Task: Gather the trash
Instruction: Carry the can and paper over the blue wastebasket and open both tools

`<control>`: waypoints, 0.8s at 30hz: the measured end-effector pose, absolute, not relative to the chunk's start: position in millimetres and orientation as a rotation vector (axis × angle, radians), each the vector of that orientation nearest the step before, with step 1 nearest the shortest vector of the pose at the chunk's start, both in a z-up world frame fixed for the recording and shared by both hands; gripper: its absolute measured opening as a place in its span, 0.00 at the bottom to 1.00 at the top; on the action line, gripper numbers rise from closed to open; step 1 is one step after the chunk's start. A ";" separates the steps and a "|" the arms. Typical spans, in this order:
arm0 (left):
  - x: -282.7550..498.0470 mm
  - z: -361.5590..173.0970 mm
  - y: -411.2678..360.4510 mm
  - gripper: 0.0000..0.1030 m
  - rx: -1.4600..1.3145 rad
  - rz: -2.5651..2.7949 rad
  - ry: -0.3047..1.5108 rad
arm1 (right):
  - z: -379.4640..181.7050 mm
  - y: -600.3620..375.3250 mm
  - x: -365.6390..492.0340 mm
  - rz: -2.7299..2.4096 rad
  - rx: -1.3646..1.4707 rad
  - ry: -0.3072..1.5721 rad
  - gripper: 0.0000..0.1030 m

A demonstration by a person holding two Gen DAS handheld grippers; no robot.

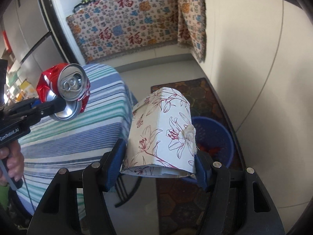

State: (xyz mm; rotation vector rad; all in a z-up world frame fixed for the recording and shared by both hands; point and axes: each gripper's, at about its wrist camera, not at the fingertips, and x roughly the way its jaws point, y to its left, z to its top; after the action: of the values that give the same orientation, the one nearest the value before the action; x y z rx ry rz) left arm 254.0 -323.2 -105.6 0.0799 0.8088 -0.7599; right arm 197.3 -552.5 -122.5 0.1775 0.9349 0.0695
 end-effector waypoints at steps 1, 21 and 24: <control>255.8 -109.3 -339.6 0.24 0.078 -0.776 0.823 | -127.8 -567.8 200.1 0.055 0.198 0.942 0.64; 321.2 -227.5 -512.4 0.25 0.145 -0.813 1.078 | -241.6 -680.9 250.9 0.036 0.347 1.106 0.65; 331.0 -236.4 -519.4 0.26 0.158 -0.807 1.094 | -260.0 -683.3 255.5 0.058 0.342 1.108 0.69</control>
State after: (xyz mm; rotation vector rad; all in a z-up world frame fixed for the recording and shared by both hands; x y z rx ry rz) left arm 331.0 -519.4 -236.4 0.1580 1.0936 -0.8071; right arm 255.5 -683.3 -260.0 0.3415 1.1078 0.0578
